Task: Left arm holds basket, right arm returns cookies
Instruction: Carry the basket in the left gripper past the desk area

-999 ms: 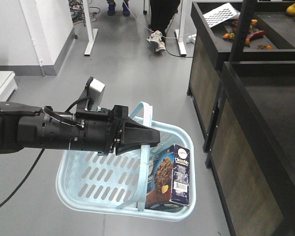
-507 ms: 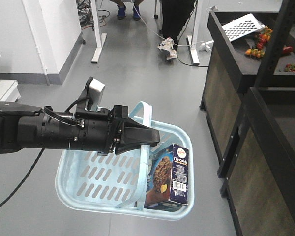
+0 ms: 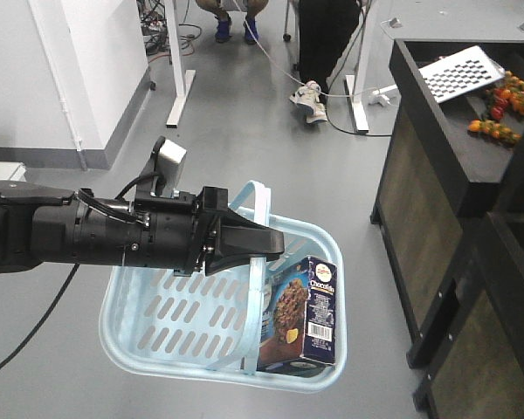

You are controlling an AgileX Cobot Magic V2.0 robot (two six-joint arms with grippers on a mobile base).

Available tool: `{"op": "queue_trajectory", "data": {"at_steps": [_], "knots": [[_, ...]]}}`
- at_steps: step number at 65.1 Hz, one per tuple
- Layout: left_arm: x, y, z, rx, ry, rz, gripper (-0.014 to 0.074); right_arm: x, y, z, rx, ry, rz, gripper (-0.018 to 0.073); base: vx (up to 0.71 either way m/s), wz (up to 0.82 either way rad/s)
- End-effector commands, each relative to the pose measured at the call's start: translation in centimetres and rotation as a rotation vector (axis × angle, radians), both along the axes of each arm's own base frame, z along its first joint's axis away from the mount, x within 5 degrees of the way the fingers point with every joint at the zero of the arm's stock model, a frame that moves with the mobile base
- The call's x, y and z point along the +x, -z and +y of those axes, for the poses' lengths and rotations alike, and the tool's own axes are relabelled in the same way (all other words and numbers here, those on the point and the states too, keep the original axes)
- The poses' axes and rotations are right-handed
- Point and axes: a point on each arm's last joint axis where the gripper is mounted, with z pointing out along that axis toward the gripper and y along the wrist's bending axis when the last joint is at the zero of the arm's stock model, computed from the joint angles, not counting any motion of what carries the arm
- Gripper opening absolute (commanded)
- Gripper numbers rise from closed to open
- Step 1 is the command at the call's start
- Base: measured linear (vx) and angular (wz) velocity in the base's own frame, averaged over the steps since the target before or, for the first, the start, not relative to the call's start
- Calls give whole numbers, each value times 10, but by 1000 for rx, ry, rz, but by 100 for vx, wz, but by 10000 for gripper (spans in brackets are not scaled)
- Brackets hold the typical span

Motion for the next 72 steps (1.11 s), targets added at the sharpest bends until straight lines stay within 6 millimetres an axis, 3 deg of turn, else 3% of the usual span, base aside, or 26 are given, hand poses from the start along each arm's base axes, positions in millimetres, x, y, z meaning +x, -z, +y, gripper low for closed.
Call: {"op": "queue_trajectory", "data": {"at_steps": [1,45,72], "knots": [[-5,-36,-2,-165,-1,-45,-6,0,-1,0,2,0,-68,-11,35,9],[-5,-36,-2,-165,-1,-45,-6,0,-1,0,2,0,-68,-11,35,10],[-5,-36,-2,-165,-1,-45,-6,0,-1,0,2,0,-68,-11,32,50]]}}
